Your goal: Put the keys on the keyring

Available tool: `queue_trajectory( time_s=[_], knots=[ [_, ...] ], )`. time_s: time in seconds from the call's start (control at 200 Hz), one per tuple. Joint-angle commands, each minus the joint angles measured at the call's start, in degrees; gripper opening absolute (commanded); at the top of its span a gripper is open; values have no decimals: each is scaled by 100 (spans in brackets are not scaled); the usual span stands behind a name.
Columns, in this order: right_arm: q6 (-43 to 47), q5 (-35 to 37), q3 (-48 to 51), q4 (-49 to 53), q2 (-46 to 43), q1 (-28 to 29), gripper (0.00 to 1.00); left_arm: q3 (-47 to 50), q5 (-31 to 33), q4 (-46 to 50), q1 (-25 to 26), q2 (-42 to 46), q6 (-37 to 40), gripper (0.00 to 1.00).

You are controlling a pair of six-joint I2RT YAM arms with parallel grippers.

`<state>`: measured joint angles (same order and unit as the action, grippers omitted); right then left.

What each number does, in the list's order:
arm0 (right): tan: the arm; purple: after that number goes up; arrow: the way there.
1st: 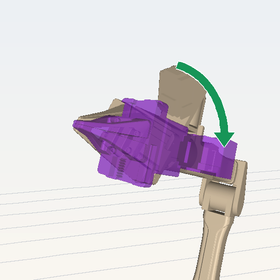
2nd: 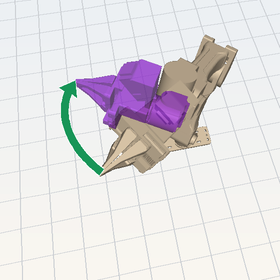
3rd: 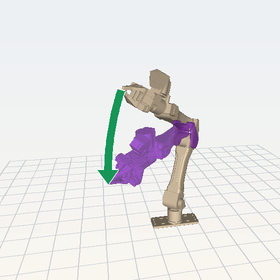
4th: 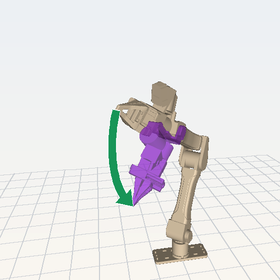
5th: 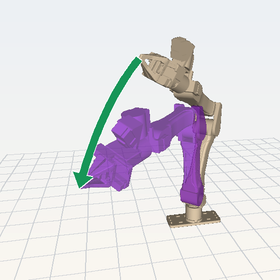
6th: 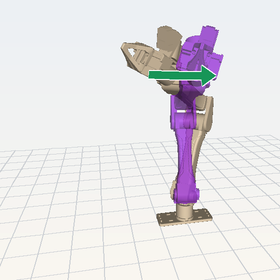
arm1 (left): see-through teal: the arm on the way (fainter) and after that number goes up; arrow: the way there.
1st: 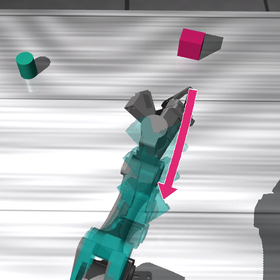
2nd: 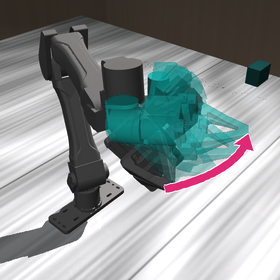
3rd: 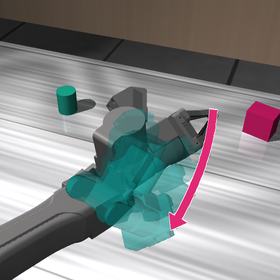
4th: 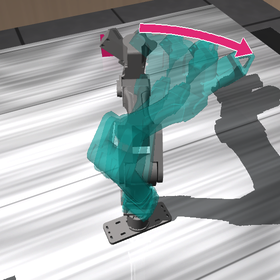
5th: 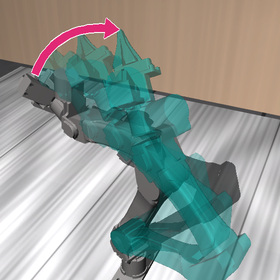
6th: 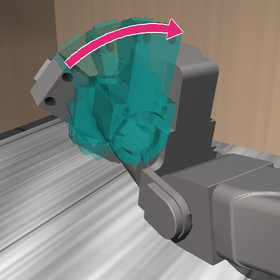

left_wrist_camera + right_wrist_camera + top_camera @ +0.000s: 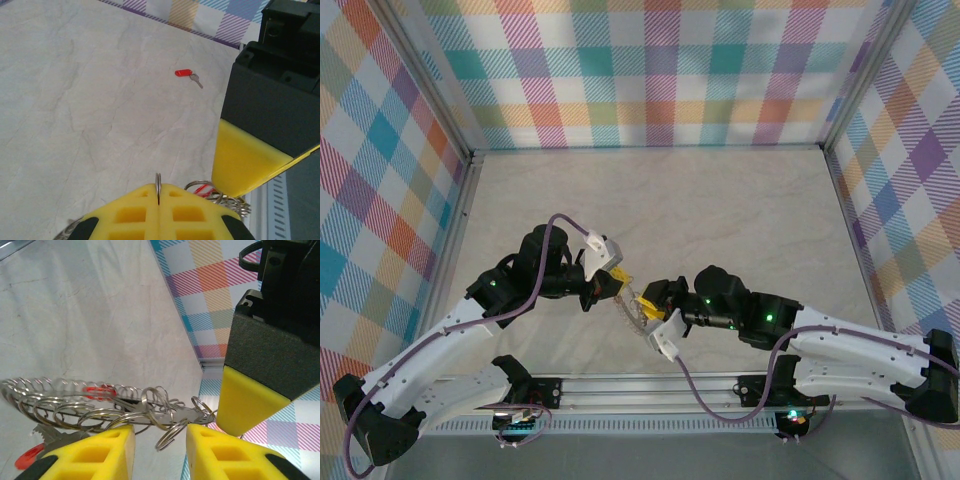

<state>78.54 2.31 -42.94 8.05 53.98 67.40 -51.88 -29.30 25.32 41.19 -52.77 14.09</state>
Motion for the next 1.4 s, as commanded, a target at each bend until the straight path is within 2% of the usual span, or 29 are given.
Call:
queue_trajectory(
  time_s=[0.0,0.55,1.14,1.395],
  knots=[
    [-251,-201,83,-439,41,-59,32,-79,-102,-243,65,50,-105,0],
    [-428,-21,209,-926,155,-117,30,-92,-85,-216,61,89,-82,0],
    [-513,-36,197,-1018,140,-165,8,-95,-67,-205,65,86,-54,0],
    [-1190,-210,292,-1230,79,-319,0,-27,-115,-144,58,149,135,0]
  ],
)
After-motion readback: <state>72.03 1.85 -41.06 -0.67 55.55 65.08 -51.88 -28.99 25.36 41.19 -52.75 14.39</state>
